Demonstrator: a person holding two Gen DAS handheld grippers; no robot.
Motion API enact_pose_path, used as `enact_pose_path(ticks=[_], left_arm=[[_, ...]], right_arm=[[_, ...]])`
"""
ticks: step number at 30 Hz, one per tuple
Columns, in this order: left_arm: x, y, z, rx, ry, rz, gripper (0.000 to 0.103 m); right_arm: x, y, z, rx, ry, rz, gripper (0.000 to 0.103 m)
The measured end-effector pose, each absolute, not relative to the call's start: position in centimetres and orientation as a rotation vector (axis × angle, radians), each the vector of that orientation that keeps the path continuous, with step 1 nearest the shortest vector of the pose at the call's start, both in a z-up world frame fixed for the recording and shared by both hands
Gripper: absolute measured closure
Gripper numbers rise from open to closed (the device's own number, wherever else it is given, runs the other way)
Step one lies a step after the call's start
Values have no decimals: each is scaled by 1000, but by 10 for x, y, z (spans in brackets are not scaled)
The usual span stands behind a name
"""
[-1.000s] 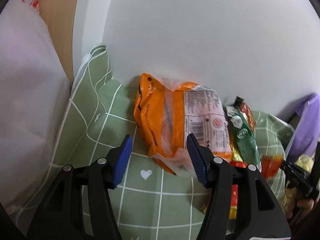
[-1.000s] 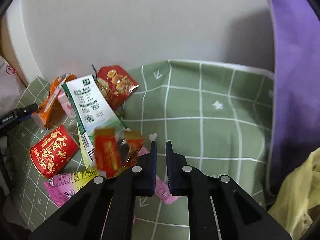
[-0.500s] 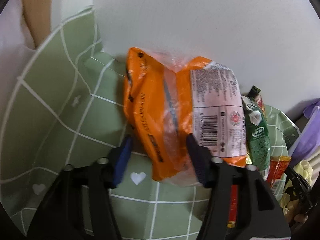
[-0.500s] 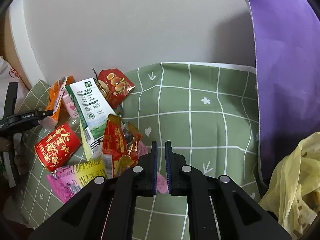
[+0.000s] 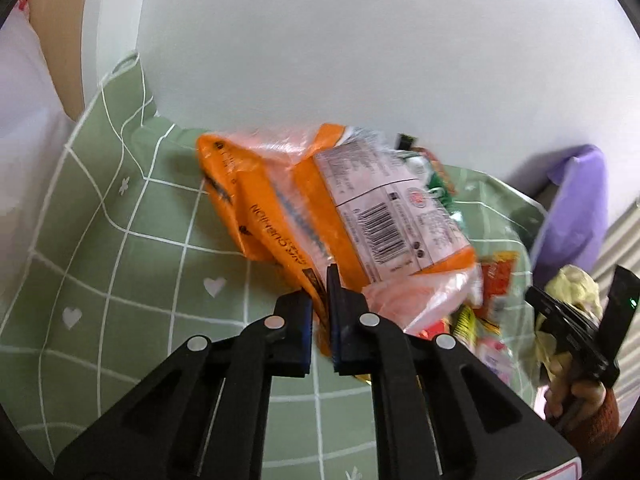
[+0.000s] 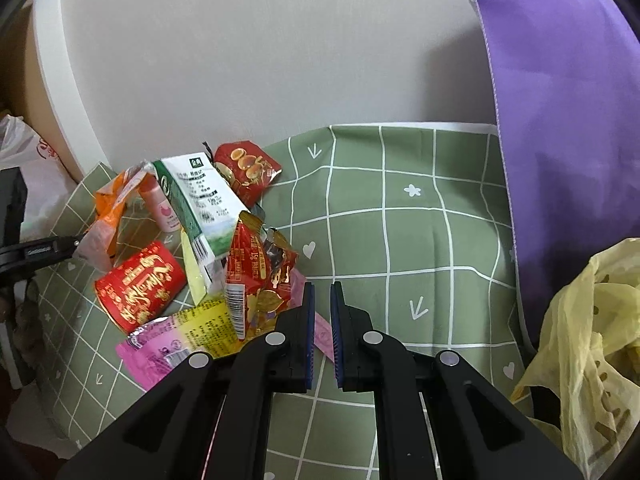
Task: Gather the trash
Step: 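Grasp the orange snack bag with the left gripper, then grasp the red snack wrapper with the right gripper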
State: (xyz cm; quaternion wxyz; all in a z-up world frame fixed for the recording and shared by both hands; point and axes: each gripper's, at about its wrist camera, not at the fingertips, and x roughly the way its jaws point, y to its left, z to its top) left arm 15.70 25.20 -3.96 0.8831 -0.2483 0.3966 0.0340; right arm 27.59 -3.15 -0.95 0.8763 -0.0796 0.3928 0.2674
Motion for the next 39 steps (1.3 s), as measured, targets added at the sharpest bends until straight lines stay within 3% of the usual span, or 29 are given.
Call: enact_pose_path(ticks=[11,12,13,14,15,23,24,25,26,28,39], left_arm=[[153,222,-11,-443,784,7,97],[155,219,-12,-439,784,7,97],[153,222,-11,-432,784,7,97],[153,223,-11,-426,784,8,97],[152,223,-10,-415,785,15,97],[144,238,-2,-396,755,49,97],[144,239,-1,-393,750,49,97],[144,239,2,-388,742,52,97],[144,238,4,-382,736,55,97],[143,238,11,-359,718,68,97],[162,229,71,-307,579,34,97]], right_arm=[[266,-44,-7,-96,811,636,92],[266,-42,-7,-101,806,629,87],[266,-39,-7,-106,798,623,65],[267,-37,-8,-97,796,628,52],[269,-34,-10,-63,796,648,46],[285,2,-33,-90,866,649,46],[288,5,-36,-91,880,647,51],[291,9,-40,-106,895,643,69],[293,14,-42,-136,911,639,79],[292,16,-38,-170,892,616,84],[277,-38,28,-131,735,534,87]])
